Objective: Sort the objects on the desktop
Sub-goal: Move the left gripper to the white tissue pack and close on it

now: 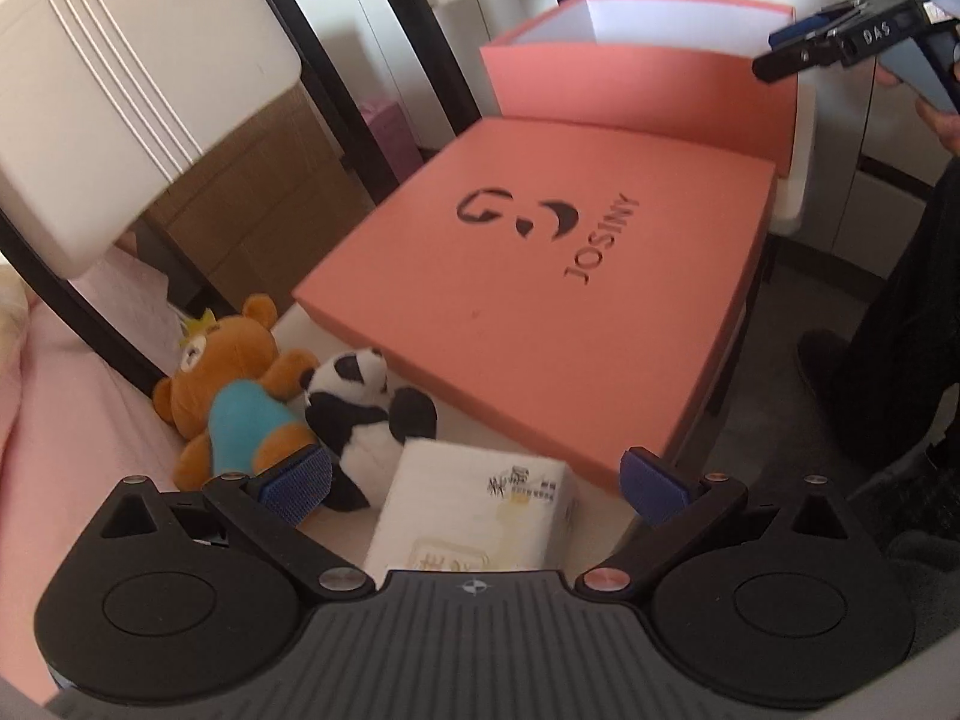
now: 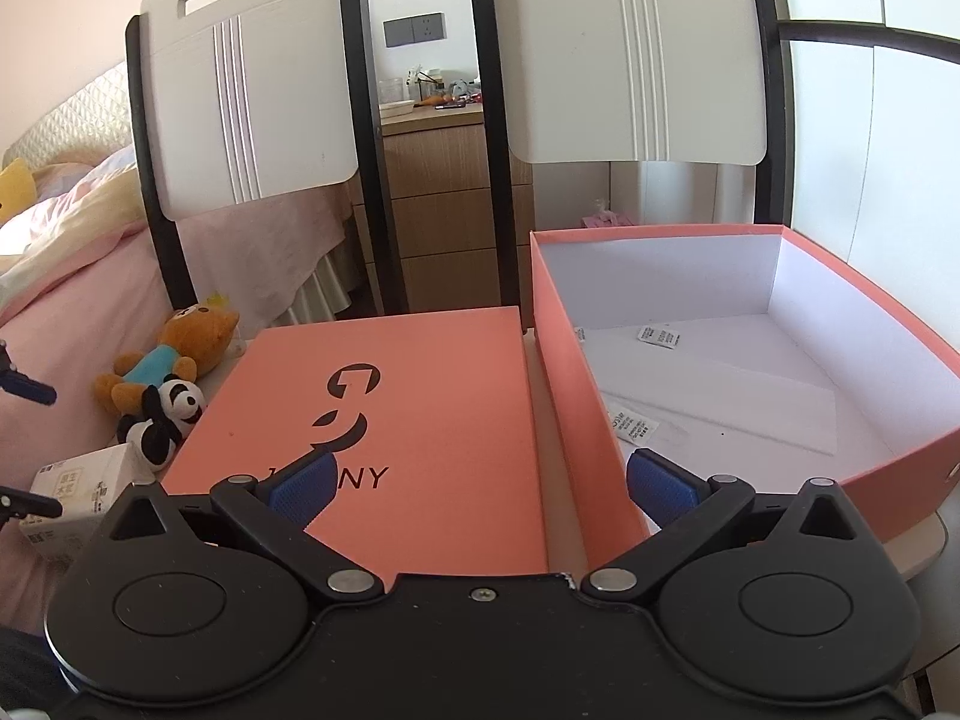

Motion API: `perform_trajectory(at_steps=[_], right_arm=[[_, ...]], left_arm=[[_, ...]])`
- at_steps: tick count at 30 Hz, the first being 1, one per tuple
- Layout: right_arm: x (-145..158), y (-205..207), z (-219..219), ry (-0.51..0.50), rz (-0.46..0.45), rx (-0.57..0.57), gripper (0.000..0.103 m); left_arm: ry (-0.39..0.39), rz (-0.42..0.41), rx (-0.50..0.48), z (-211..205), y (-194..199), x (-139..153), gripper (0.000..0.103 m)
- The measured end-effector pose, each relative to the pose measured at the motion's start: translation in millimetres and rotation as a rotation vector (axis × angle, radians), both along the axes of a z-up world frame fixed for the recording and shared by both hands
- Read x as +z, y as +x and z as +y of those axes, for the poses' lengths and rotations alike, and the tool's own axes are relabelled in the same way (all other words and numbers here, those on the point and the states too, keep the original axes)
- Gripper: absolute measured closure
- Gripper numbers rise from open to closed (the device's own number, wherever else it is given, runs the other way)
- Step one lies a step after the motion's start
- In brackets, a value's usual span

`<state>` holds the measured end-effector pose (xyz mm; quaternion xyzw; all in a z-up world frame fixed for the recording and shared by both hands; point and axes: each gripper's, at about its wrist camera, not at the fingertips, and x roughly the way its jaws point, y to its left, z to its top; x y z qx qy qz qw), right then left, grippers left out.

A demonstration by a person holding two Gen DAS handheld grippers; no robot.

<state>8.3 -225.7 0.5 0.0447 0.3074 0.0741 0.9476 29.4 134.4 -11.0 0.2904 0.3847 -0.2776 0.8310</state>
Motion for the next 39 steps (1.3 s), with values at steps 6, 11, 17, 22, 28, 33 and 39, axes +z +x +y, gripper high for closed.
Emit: perform_trajectory(at_steps=[6, 11, 17, 22, 28, 33, 39], right_arm=[[0, -4, -5, 0.066, -0.019, 0.053, 0.0], [6, -14, -4, 0.116, -0.1, 0.124, 0.0], [1, -10, 0, 0.089, -0.076, 0.122, 0.0], [-1, -8, 3, 0.055, -0.078, 0.104, 0.0], [-1, -6, -1, 0.042, -0.07, 0.06, 0.0], [3, -9, -4, -0.025, -0.08, -0.023, 0.0], [4, -12, -15, -0.037, -0.07, -0.068, 0.0]], left_arm=[[0.054, 0.062, 0.037, 8, 8, -33, 0.0], [0.055, 0.112, 0.057, 11, 19, -37, 0.0], [0.008, 0.136, 0.02, 13, 18, -37, 0.0], [0.02, 0.141, 0.04, 12, 19, -42, 0.0], [0.022, 0.126, 0.059, 11, 21, -45, 0.0], [0.061, 0.11, 0.061, 8, 21, -49, 0.0], [0.093, 0.094, 0.066, 5, 21, -53, 0.0]])
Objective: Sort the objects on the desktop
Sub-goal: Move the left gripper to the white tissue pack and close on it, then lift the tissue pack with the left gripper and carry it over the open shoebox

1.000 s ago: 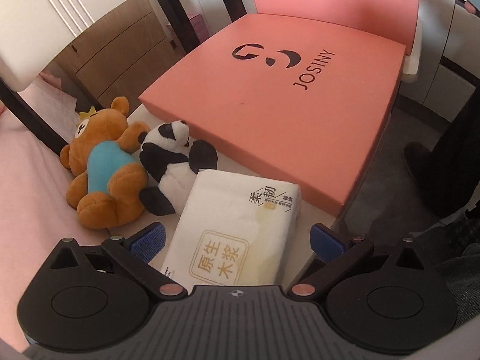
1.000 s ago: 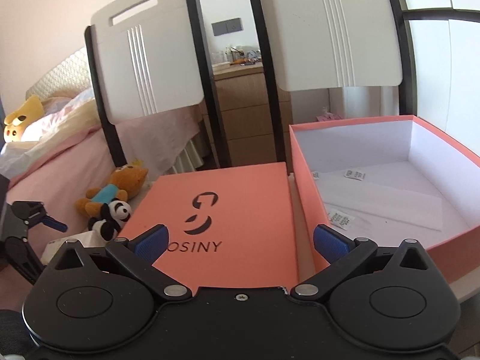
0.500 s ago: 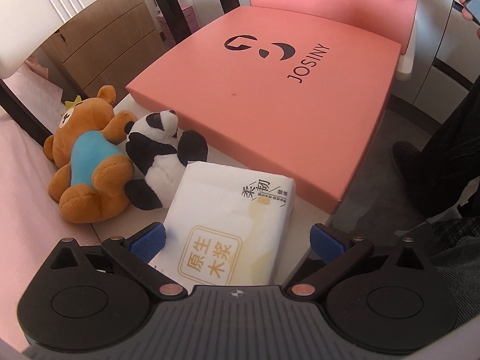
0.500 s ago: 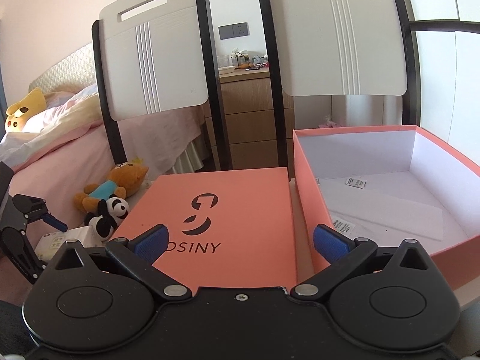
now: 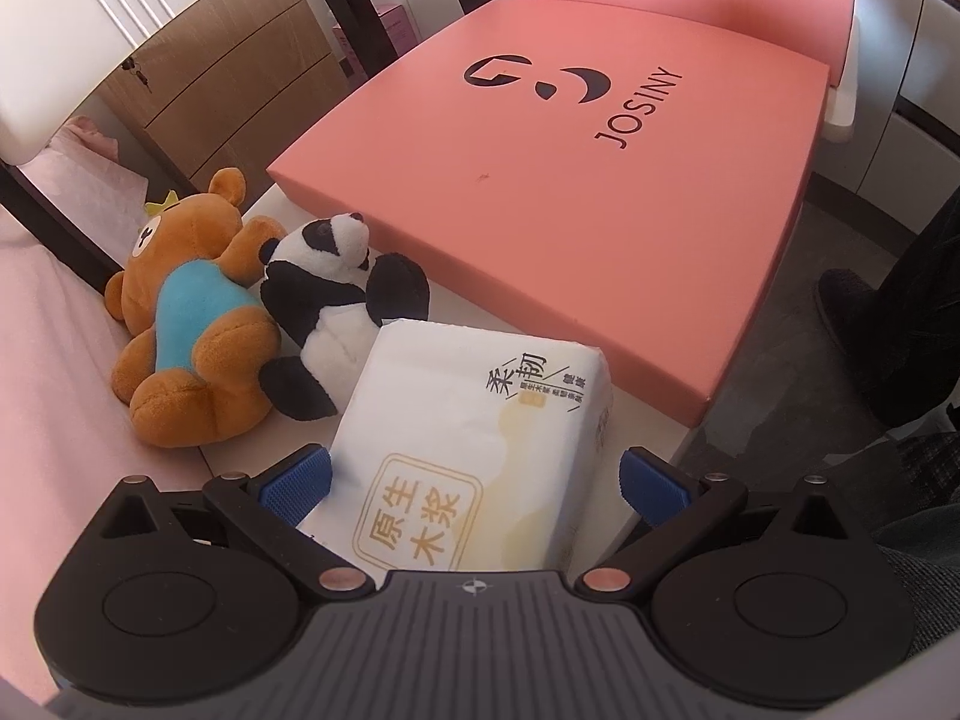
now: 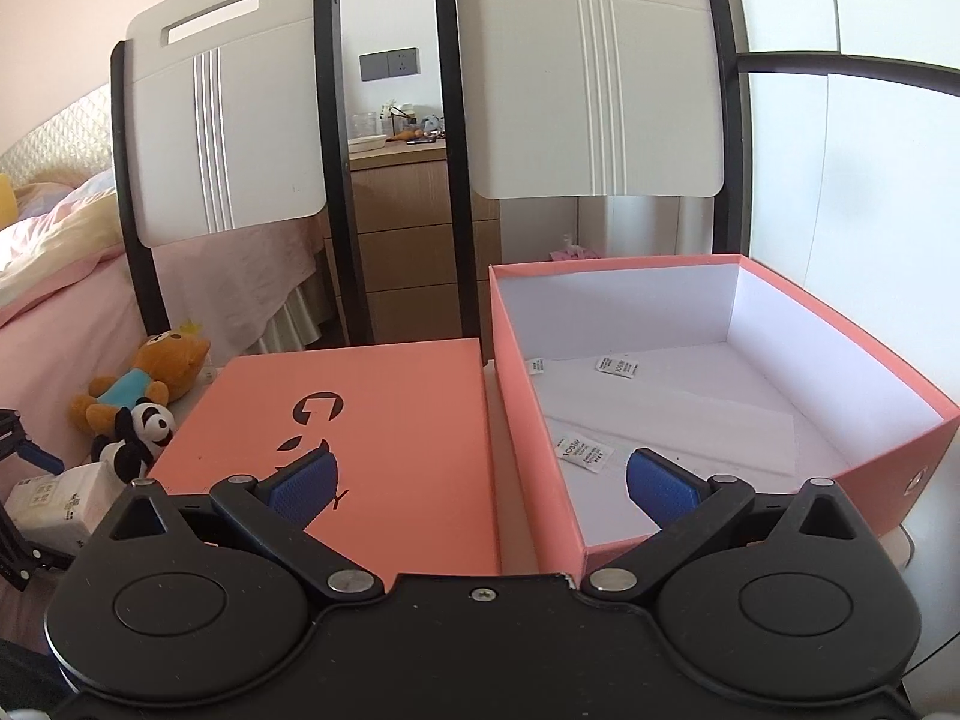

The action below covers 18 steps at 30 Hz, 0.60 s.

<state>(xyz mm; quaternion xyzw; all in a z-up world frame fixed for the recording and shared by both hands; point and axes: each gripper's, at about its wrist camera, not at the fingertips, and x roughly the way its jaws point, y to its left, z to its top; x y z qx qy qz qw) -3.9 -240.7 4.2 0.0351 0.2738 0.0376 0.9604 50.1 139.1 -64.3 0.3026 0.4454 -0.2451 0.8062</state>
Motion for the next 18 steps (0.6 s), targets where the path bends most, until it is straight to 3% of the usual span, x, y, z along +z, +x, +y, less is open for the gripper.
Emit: perform_trajectory(at_steps=[11, 18], right_arm=[[-4, 3, -13, 0.06, 0.028, -0.044, 0.0], [-6, 1, -13, 0.05, 0.037, -0.041, 0.0]], left_arm=[[0.038, -0.017, 0.06, -7, 8, -15, 0.0], [0.042, -0.05, 0.035, -13, 2, -16, 0.004]])
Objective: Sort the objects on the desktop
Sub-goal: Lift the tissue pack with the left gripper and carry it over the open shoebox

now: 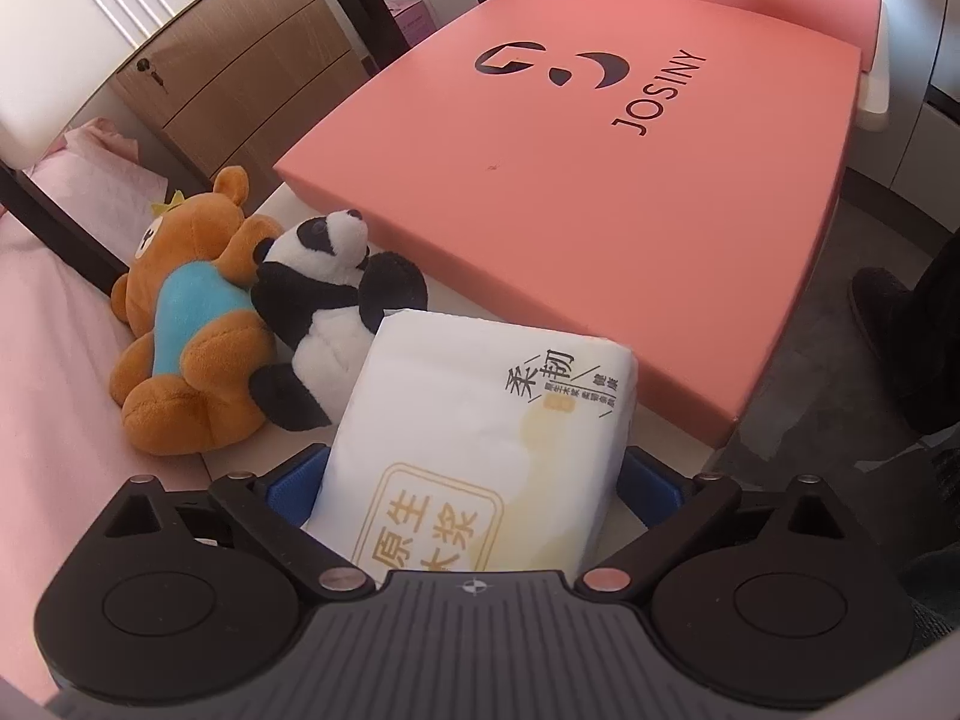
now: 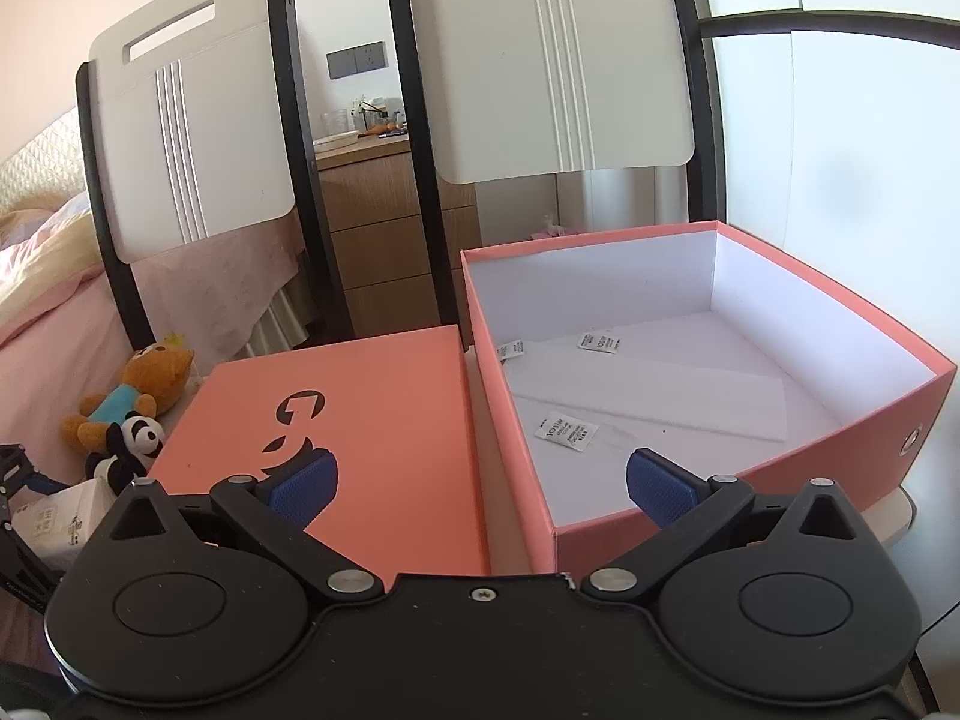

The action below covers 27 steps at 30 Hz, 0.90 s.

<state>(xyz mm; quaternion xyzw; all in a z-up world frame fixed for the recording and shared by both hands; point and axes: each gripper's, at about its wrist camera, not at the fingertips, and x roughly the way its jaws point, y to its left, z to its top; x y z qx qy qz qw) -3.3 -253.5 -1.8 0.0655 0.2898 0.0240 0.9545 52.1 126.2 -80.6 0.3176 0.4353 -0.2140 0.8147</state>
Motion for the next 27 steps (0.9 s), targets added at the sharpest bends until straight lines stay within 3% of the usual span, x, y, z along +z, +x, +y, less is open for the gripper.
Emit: perform_trajectory(at_steps=[7, 14, 27], right_arm=[[-3, 0, -2, 0.009, 0.016, 0.005, 0.0], [-5, 1, 1, -0.026, 0.029, 0.001, 0.0], [-2, 2, -5, -0.017, 0.025, 0.003, 0.0]], left_arm=[[0.021, -0.047, 0.009, -7, -5, 1, 0.008], [0.018, -0.032, 0.062, -7, -3, 5, 0.009], [-0.018, -0.074, 0.161, -10, 3, 36, 0.009]])
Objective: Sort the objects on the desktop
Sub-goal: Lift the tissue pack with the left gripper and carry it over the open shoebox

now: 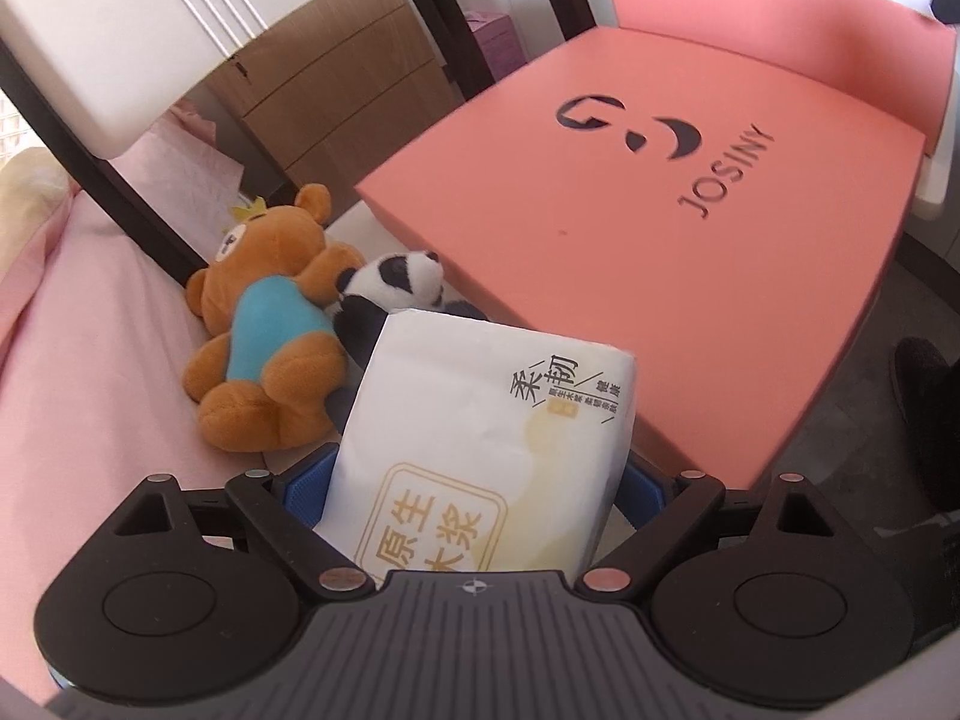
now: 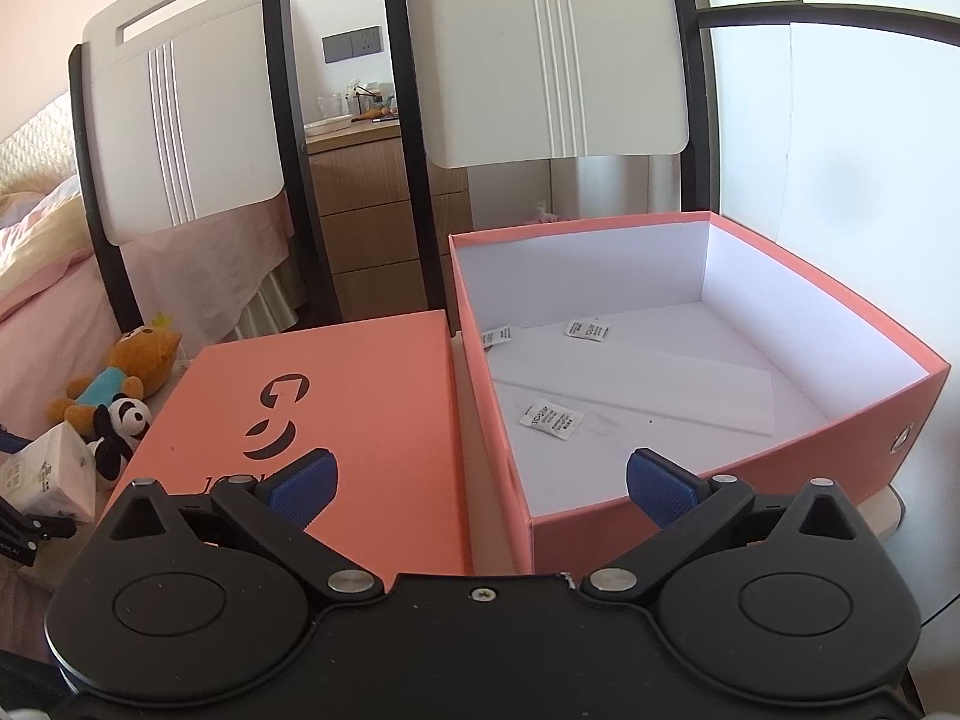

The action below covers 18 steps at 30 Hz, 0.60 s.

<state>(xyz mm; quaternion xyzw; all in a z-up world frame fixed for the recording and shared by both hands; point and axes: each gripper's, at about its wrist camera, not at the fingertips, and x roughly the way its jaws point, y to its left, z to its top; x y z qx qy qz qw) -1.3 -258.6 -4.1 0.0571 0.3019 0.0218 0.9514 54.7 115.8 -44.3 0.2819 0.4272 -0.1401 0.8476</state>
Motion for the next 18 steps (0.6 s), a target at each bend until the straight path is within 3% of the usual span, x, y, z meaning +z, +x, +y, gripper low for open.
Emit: perform_trajectory(at_steps=[8, 18], right_arm=[[6, -4, -7, 0.0, -0.024, 0.005, 0.0], [7, -16, -11, -0.044, -0.023, 0.009, 0.0]], left_arm=[[-0.039, -0.061, 0.001, -26, 0, 38, 0.01], [-0.029, -0.102, -0.174, -109, 5, 78, 0.01]])
